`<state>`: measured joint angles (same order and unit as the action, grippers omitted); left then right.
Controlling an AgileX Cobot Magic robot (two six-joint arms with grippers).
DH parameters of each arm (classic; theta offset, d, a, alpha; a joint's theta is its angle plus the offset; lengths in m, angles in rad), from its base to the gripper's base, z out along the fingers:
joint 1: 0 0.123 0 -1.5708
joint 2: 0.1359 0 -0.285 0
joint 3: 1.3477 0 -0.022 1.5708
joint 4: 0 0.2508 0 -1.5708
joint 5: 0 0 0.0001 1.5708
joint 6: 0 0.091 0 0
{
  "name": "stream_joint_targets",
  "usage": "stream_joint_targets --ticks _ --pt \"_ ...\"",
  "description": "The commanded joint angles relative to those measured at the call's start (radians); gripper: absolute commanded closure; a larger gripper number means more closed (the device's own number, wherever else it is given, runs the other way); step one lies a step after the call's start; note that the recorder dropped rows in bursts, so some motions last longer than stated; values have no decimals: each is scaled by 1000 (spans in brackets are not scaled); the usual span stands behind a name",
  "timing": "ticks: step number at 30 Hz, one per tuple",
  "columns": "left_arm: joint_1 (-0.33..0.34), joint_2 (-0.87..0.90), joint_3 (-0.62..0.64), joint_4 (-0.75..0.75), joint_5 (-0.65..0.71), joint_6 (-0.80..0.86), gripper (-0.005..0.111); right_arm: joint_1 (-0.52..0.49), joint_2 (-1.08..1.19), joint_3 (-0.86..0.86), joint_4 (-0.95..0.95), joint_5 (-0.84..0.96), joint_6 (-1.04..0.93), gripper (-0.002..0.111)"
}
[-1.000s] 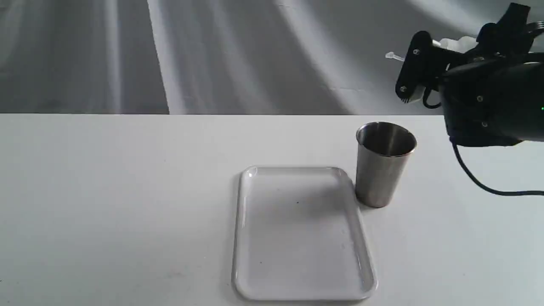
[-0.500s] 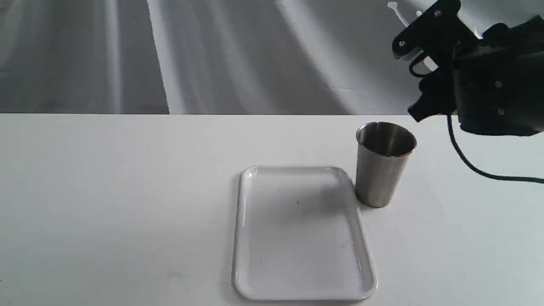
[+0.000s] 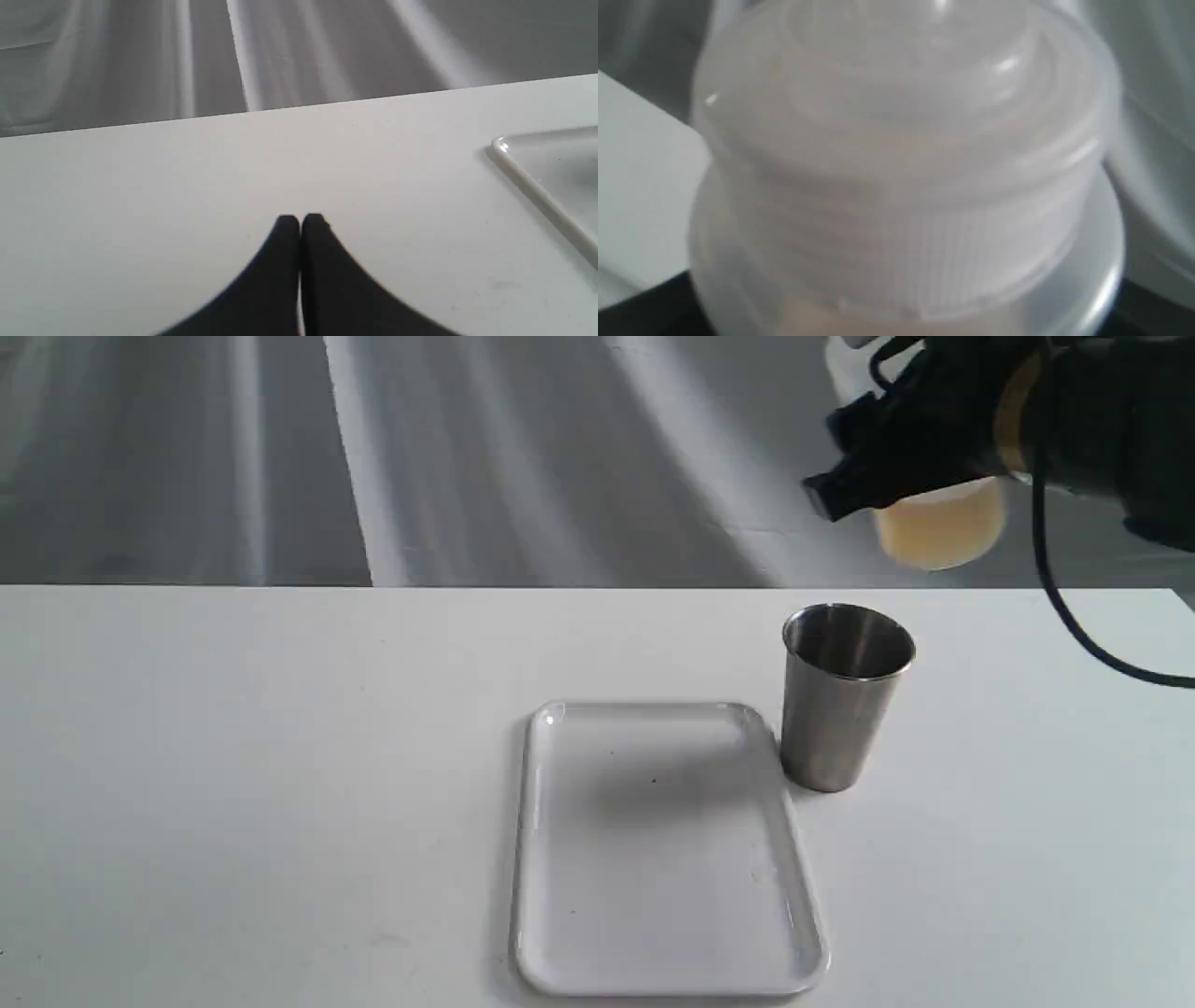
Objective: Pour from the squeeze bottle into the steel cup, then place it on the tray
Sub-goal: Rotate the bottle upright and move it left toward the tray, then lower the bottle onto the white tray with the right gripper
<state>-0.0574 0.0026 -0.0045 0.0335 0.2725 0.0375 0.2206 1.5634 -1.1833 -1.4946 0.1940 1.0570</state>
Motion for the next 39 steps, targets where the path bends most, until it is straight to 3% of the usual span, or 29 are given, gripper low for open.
stream_joint_targets --ticks 1,13,25,39 --pt "-6 -3 4 -1 -7 -1 107 -1 6 -5 195 -171 -40 106" --pt "-6 -3 4 -1 -7 -5 107 62 253 -5 836 -426 -581 106" --pt "-6 -3 4 -1 -7 -1 107 108 409 0 944 -484 -634 106" --pt "-6 -3 4 -1 -7 -3 107 108 413 60 990 -516 -690 106"
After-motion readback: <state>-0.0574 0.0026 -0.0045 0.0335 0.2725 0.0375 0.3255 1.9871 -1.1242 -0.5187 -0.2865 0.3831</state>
